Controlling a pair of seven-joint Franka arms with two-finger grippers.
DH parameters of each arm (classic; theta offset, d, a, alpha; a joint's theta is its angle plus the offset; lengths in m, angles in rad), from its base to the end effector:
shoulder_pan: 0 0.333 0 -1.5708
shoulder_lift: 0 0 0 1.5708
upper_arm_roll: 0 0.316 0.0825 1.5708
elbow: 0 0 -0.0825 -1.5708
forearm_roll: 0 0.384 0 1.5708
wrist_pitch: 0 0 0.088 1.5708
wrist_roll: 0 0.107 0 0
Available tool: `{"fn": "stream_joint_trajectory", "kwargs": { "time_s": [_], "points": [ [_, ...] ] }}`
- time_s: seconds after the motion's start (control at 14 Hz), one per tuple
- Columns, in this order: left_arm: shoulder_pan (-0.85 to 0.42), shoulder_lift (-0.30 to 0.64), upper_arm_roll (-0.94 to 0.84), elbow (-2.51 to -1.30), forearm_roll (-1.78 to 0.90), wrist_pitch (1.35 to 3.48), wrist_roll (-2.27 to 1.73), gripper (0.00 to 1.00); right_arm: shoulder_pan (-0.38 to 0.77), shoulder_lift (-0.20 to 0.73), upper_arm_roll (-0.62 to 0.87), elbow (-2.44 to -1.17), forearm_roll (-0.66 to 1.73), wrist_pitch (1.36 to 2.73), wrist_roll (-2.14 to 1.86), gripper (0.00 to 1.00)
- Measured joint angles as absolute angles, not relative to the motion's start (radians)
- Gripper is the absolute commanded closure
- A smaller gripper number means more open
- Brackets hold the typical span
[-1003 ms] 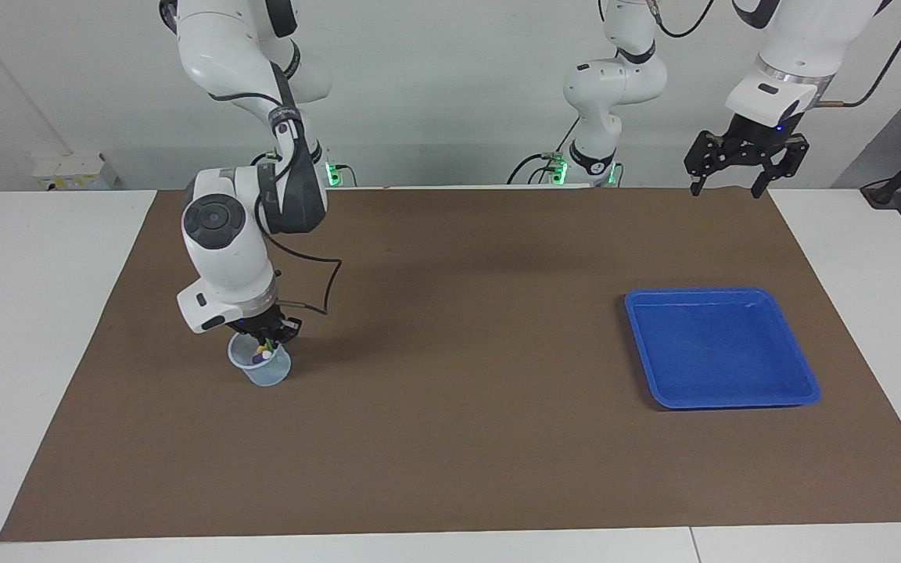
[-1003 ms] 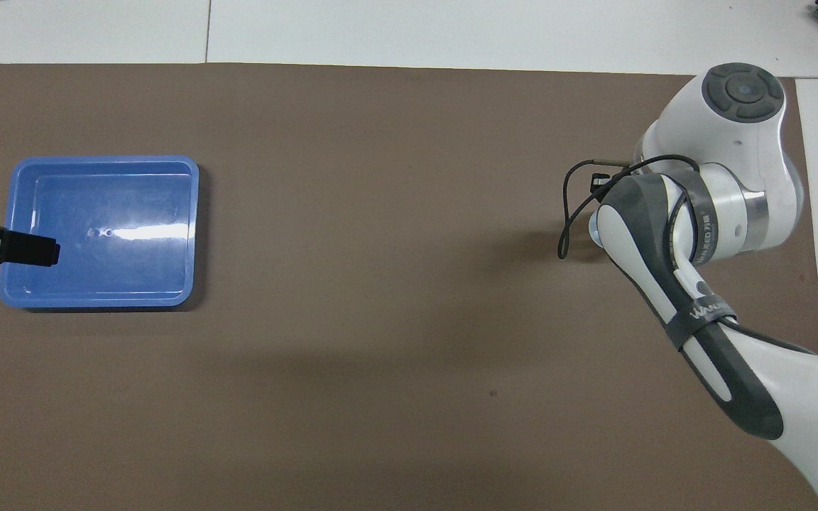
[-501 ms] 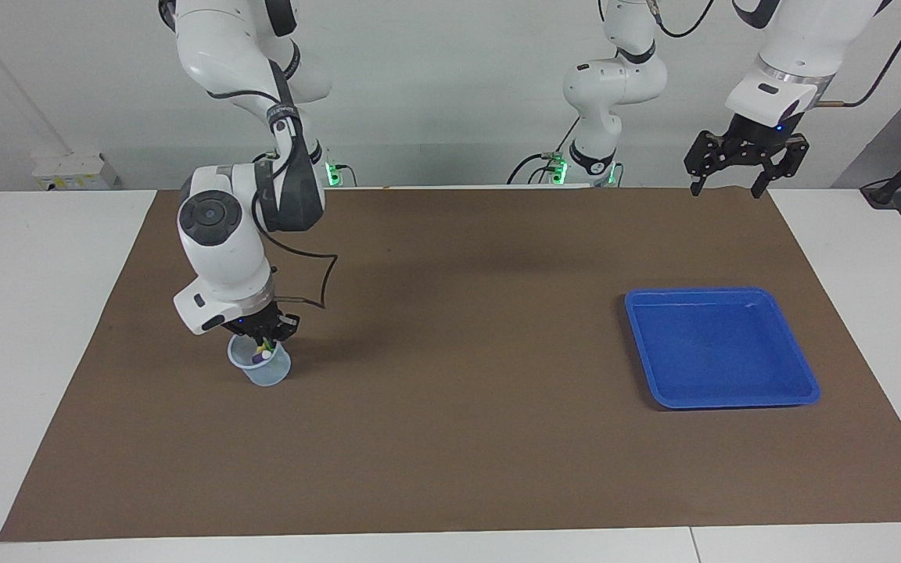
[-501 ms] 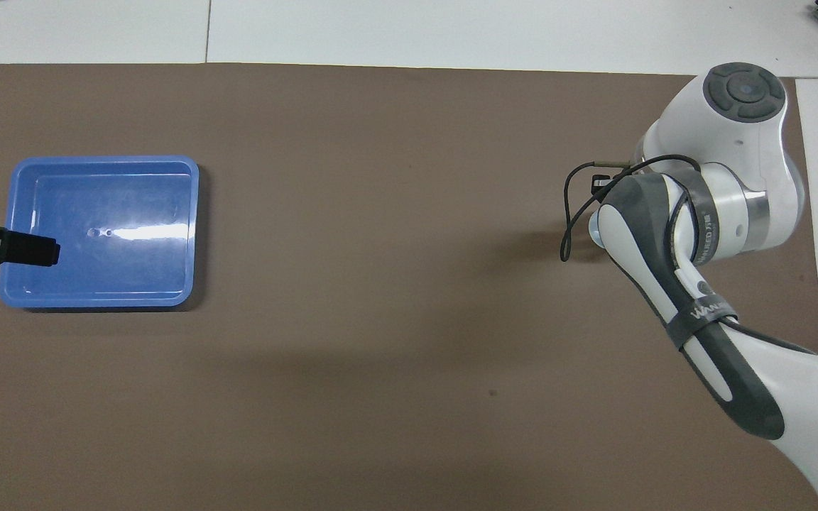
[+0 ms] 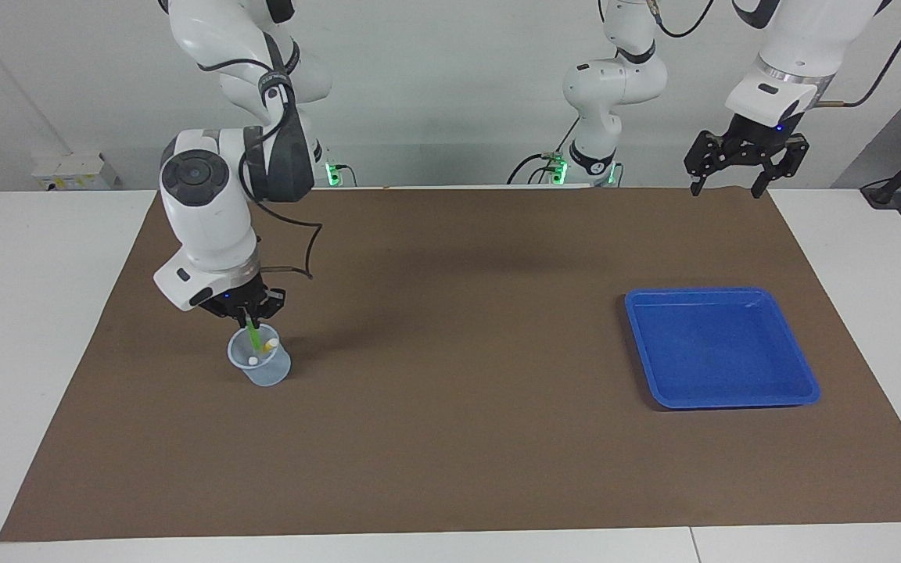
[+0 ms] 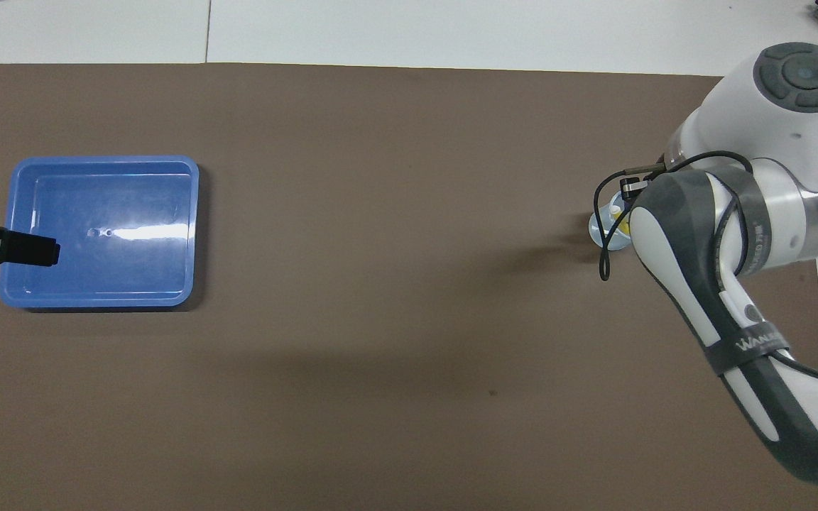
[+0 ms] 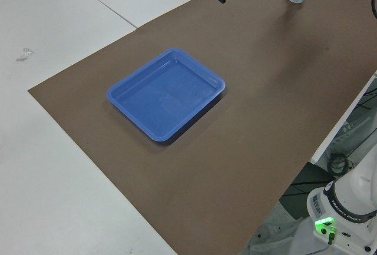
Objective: Right arm passes pens to left for tray arrangement
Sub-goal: 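Lift the green pen out of the cup with the right gripper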
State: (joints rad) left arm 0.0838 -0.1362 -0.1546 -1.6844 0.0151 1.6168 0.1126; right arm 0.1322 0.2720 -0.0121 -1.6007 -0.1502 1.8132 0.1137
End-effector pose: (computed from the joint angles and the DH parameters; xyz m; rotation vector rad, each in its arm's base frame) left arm 0.5149 -0.0408 0.6469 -3.0895 0.2833 -0.1027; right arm 0.6341 0.0648 0.4687 2.9863 0.0705 -0.0625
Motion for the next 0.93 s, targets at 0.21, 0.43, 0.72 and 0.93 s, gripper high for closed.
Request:
{"fn": "stream_joint_trajectory", "kwargs": {
  "time_s": [0.21, 0.43, 0.72, 0.93],
  "points": [
    [0.084, -0.136, -0.155, -1.684, 0.015, 1.617, 0.113, 0.00, 0.133, 0.215, -0.011, -1.593, -0.150, 1.760, 0.044, 1.00],
    [0.084, -0.136, -0.155, -1.684, 0.015, 1.617, 0.113, 0.00, 0.139, 0.168, -0.006, -1.545, -0.150, 1.646, 0.003, 1.00],
    [0.084, -0.136, -0.155, -1.684, 0.015, 1.617, 0.113, 0.00, 0.140, 0.139, 0.043, -1.484, -0.132, 1.552, -0.009, 1.00],
    [0.084, -0.136, -0.153, -1.684, 0.015, 1.617, 0.113, 0.00, 0.142, 0.125, 0.056, -1.478, -0.022, 1.551, 0.064, 1.00]
  ]
}}
